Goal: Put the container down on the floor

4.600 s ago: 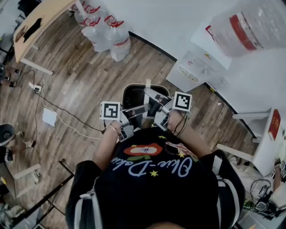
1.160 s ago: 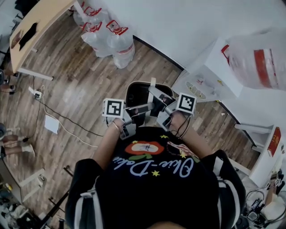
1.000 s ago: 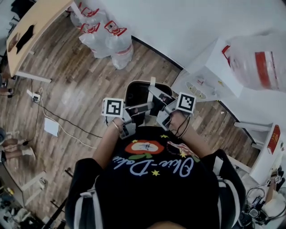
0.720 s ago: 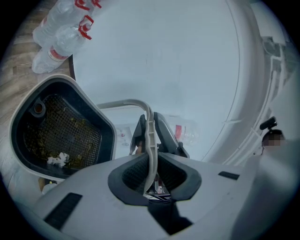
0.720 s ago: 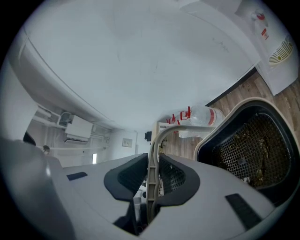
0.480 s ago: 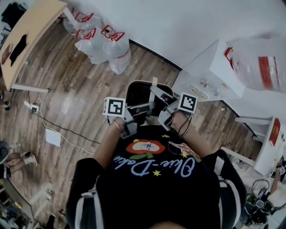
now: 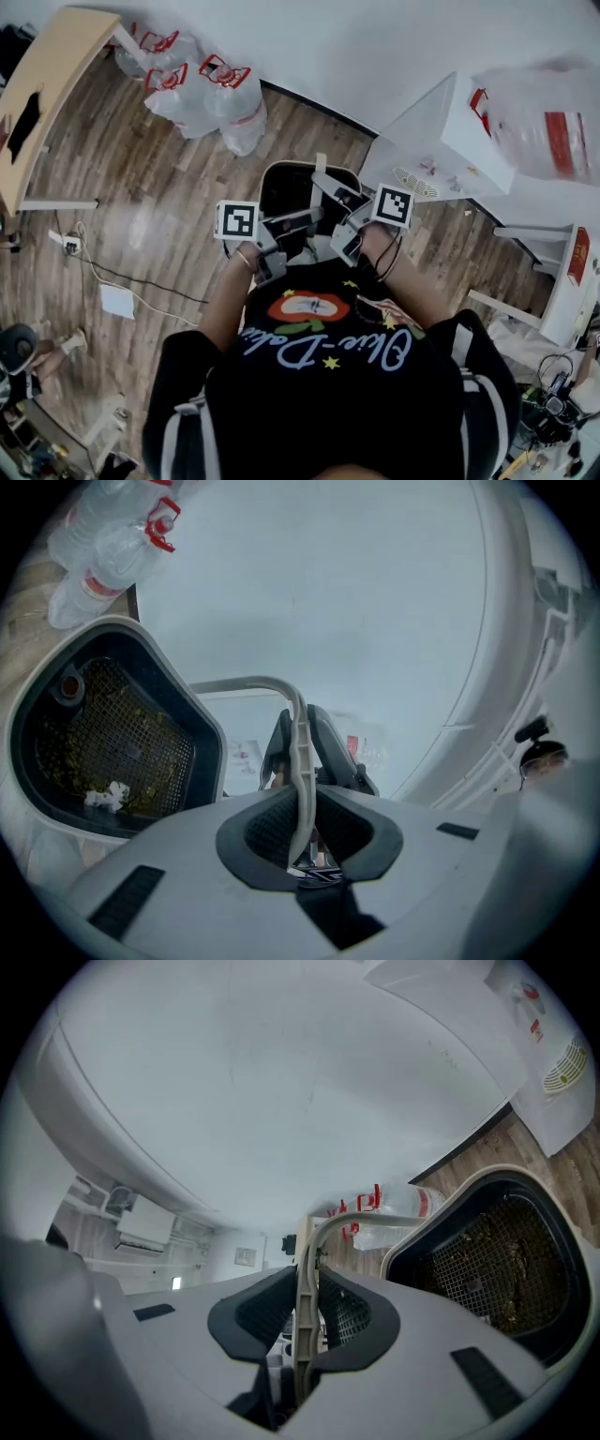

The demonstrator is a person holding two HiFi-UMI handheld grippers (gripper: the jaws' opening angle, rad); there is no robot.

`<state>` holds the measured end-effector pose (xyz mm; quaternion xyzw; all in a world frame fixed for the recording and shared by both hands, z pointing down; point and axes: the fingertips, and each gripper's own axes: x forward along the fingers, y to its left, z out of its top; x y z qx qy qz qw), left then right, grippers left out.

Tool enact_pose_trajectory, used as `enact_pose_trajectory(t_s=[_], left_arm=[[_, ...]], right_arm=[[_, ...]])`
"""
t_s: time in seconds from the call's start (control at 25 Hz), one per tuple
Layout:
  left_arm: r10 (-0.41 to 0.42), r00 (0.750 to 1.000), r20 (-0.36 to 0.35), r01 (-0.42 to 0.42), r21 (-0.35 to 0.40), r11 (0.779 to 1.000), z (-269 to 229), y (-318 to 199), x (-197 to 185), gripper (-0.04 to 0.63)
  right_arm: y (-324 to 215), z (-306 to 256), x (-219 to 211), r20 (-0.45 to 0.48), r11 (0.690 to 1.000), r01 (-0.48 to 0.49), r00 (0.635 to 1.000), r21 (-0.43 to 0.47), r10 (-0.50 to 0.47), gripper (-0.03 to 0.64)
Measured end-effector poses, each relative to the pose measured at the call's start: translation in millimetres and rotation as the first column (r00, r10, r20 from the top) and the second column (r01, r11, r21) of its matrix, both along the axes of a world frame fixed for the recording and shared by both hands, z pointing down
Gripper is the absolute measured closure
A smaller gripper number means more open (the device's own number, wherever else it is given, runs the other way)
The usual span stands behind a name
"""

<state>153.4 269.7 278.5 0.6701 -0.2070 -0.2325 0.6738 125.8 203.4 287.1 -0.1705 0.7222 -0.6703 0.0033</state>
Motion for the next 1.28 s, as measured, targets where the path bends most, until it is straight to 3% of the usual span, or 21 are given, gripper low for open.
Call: enact_pose_trajectory(t_s=[0.28, 0.88, 1.28], left_arm=[[-0.012, 1.000, 0.004, 0.012, -0.012, 1.000, 4, -21, -8, 0.545], [-0.016, 1.000, 0.003, 0.016, -0.053, 0.998, 19, -131, -32, 0.545], [-0.039, 0.999, 0.014, 0.040, -0.064, 0.997, 28, -184, -45, 0.545]], right_arm=[[-20, 5, -9, 0.012, 1.000, 0.009, 1.000, -0.028, -0.009, 0.549], [-129, 24, -34, 0.020, 0.996, 0.031, 0.999, -0.079, -0.030, 0.549], [-182, 31, -49, 0.001, 0.997, 0.051, 0.999, -0.053, -0.051, 0.549]])
